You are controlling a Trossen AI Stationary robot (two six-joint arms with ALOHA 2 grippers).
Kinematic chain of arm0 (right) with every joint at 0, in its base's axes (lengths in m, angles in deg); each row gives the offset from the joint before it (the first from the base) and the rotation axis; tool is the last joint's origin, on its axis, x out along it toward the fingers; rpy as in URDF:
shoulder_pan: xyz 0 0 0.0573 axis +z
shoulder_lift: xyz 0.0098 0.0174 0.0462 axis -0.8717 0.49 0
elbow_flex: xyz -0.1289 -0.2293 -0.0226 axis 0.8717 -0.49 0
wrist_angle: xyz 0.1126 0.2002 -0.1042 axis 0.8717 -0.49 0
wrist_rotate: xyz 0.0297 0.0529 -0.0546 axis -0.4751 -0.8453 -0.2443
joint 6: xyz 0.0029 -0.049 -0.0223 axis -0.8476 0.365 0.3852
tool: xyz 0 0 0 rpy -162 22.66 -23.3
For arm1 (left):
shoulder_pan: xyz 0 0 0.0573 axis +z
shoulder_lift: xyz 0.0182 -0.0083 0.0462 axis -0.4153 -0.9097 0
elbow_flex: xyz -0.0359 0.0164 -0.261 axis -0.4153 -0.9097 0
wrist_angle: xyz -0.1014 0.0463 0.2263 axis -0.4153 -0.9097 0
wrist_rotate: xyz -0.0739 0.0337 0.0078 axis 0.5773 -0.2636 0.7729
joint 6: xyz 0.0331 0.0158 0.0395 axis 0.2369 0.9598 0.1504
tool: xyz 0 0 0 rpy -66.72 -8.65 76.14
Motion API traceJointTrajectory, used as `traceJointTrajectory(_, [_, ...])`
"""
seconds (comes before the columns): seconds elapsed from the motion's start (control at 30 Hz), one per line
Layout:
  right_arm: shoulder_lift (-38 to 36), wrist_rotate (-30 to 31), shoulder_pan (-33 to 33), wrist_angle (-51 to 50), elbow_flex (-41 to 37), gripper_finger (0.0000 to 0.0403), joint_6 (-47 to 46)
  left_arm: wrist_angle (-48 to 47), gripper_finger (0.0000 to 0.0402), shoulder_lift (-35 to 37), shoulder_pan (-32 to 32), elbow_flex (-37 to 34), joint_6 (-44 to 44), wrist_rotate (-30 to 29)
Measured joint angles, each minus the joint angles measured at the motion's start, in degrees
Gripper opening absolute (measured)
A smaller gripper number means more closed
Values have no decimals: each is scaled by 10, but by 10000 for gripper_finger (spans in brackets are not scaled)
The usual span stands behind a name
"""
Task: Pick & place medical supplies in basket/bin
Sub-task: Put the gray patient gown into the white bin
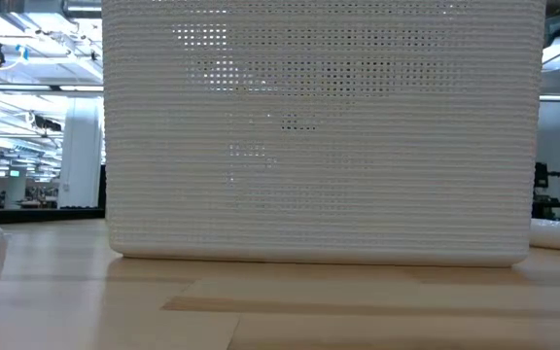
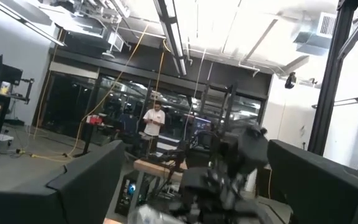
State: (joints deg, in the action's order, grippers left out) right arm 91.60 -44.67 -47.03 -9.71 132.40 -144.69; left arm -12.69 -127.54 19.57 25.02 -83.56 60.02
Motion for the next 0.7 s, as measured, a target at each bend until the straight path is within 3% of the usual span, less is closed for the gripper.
traceJointTrajectory(0.3, [27, -33, -13, 11, 0, 25, 19, -1, 387, 0, 0, 0, 0, 0])
traceJointTrajectory(0.7, [-33, -42, -20, 17, 1, 183, 62, -2, 387, 0, 0, 0, 27, -1])
